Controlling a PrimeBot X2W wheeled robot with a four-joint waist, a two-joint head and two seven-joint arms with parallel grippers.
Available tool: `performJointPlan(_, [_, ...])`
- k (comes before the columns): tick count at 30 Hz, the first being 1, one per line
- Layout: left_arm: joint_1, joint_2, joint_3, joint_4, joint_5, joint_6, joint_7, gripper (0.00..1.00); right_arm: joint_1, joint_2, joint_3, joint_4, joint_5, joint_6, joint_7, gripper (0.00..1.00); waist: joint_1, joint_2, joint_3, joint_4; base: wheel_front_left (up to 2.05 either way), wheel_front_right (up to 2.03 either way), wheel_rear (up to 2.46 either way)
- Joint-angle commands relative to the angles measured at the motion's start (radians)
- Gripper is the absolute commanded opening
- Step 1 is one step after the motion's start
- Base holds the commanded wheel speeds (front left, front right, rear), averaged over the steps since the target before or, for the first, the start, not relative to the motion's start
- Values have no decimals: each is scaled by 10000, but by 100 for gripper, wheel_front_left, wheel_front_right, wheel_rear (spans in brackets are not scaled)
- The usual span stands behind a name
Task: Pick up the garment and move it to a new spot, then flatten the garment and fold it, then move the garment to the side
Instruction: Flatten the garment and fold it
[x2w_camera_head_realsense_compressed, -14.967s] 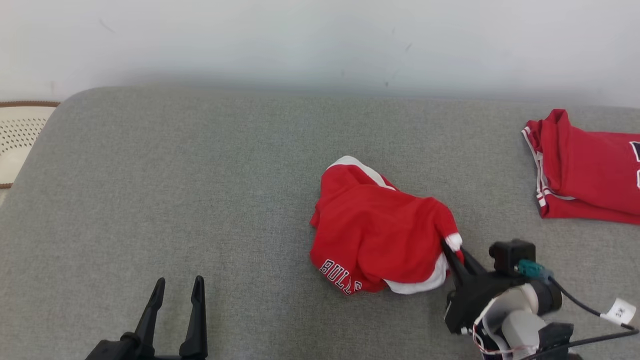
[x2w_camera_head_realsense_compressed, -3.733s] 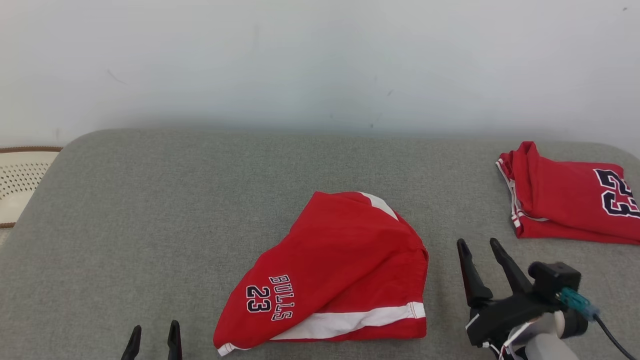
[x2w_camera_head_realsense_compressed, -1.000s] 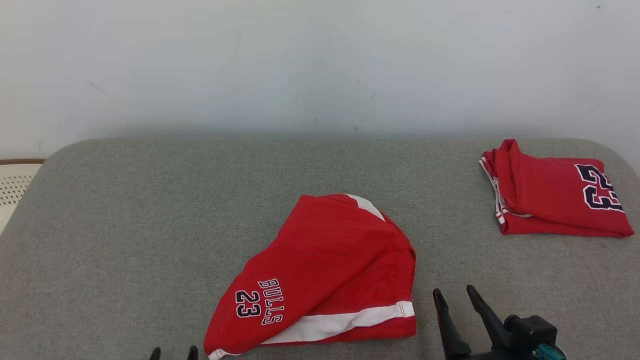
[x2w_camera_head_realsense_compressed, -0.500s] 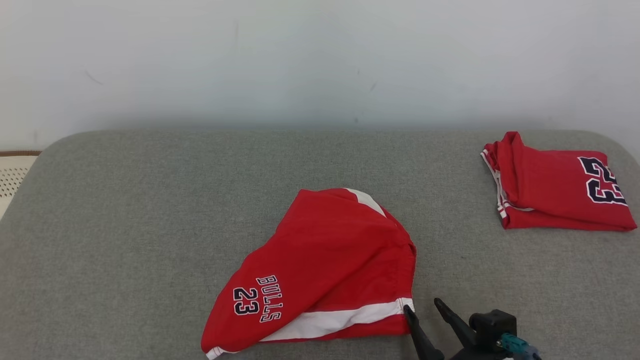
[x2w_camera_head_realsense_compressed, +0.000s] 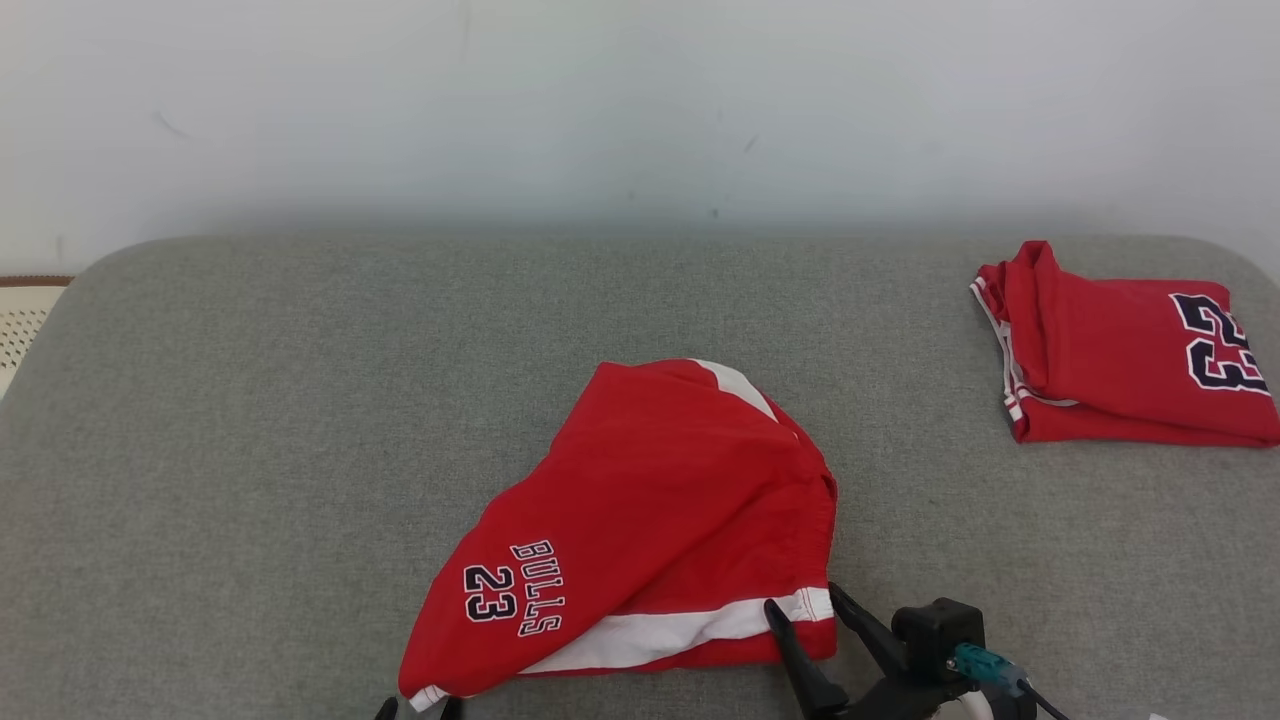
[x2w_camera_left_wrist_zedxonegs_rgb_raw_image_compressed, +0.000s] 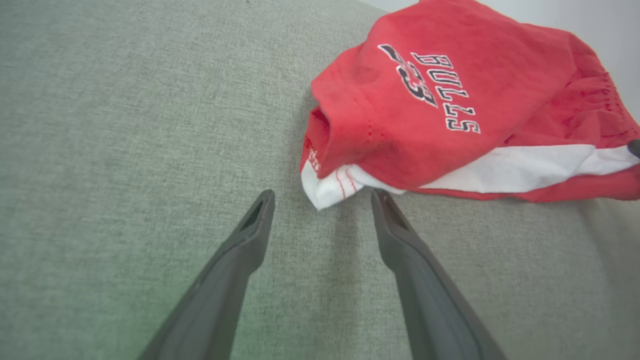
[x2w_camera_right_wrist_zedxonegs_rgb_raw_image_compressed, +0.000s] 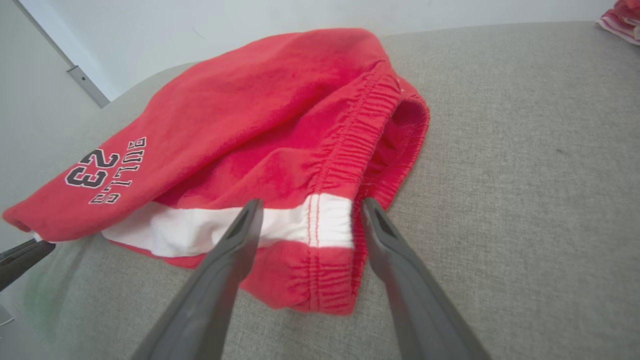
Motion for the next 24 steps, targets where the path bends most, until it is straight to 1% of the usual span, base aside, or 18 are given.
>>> performJointPlan(1, [-161,16,3,-7,-78,0,-38,100,-130,6,120,107,113,-7,-103,100,-2,-1,25,-28,0,0,0])
performJointPlan(7, [-346,-15,-161,215,-165,-5,-39,100,-290,20,361,398,273,-7,-199,100,-2,-1,78,-62,0,0,0])
performJointPlan(8, [-385,-18,-263,329,-145,-6,-39,93,-329,34,425,464,287,-7,-206,100,-2,-1,92,-66,0,0,0])
performJointPlan(9, [-468,-18,-309,382,-172,-6,-39,68,-388,49,485,538,327,-7,-224,100,-2,-1,106,-65,0,0,0])
performJointPlan(10, [-533,-13,-368,455,-237,-7,-39,48,-468,53,559,599,335,-7,-242,91,-2,-1,117,-61,0,0,0])
performJointPlan(11, [-570,-18,-439,522,-258,-7,-39,22,-542,71,598,658,364,-7,-267,42,-2,-1,126,-56,0,0,0])
performJointPlan(12, [-659,-16,-449,417,-267,-7,-40,0,-617,111,733,705,435,-7,-327,0,-2,-1,133,-45,0,0,0])
performJointPlan(15, [-527,-20,-456,225,-234,-8,-40,0,-690,65,783,754,503,-7,-411,0,-2,-1,121,-6,0,0,0])
performJointPlan(20, [-159,146,-255,-181,-94,-7,-40,0,-690,-52,787,703,566,-7,-510,0,-2,-1,-12,23,0,0,0])
performJointPlan(24, [428,298,-130,-845,53,-9,-40,0,-376,-199,712,305,886,-7,-560,0,-2,-1,-227,65,0,0,0])
